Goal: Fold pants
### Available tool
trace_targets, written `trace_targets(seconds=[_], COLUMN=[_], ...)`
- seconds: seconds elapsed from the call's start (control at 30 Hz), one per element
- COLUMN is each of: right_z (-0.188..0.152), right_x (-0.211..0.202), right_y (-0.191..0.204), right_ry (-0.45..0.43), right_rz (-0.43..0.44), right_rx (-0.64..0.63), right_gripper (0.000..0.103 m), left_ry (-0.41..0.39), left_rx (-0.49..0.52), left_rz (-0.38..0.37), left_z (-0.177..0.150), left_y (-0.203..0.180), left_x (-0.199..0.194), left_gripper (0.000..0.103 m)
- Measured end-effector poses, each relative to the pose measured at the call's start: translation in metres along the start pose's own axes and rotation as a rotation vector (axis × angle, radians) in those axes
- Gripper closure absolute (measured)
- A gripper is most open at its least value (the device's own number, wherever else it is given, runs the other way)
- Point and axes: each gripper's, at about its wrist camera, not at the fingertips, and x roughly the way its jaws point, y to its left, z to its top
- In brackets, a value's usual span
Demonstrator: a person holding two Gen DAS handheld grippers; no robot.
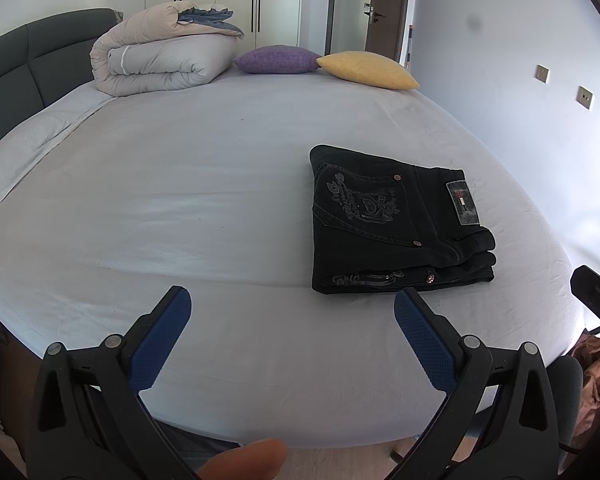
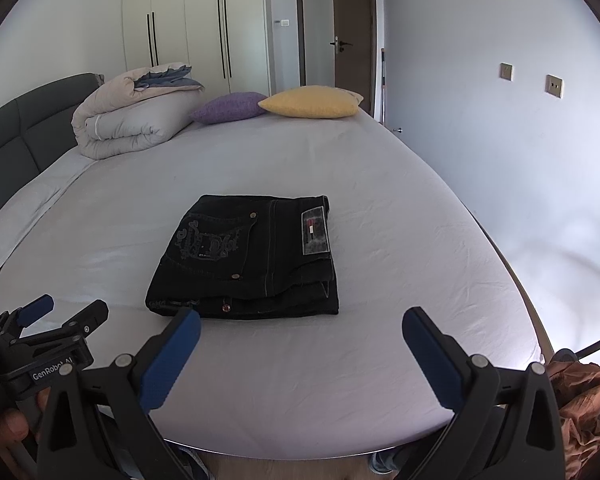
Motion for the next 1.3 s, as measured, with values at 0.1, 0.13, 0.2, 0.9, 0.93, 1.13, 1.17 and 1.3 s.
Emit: trace_targets(seconds=[0.1, 0.13, 0.2, 0.9, 0.93, 1.13, 1.17, 1.3], right_z=[-0.0014, -0.0020, -0.0026, -0.0079, -0.0085, -0.0072, -0.0071, -0.0072], right_x=[0.0026, 0.0033, 0.0037, 0.0082, 0.0083, 0.0081, 0.0081, 0.0086], right_y=[-0.0010, -0.0009, -0.0009, -0.0012, -0.0011, -0.0016, -0.0016, -0.0020], right_ry=[0.003, 0.004, 0.005, 0.012, 0.011, 0.012, 0.012, 0.012], right_rz=[0.001, 0.001, 0.001, 0.004, 0.004, 0.004, 0.004, 0.005], right_rx=[0.002, 0.002, 0.000, 0.001, 0.001, 0.001, 0.001, 0.002], right_gripper=[0.000, 0.000, 0.000, 0.000, 0.000, 0.000, 0.000, 0.000], left_ry=[-0.004, -0.004, -0.004, -0.005, -0.004, -0.005, -0.005, -0.003], left_rx=[0.003, 0.003, 0.002, 0.005, 0.004, 0.005, 0.005, 0.007], left_rz=[0.005, 0.007, 0.006, 0.015, 0.014, 0.014, 0.014, 0.014], left_z=[-0.0009, -0.0020, -0.0021, -0.0049, -0.0050, -0.0048, -0.0047, -0.0049], left_y=[0.0010, 0.0001, 0.0000, 0.0044, 0.0035, 0.0035, 0.0035, 0.0052], left_x=[0.0012, 0.0009, 0.0007, 0.0014, 0.0011, 0.0008, 0.0008, 0.0012], left_gripper=[0.000, 0.000, 0.000, 0.000, 0.000, 0.000, 0.000, 0.000])
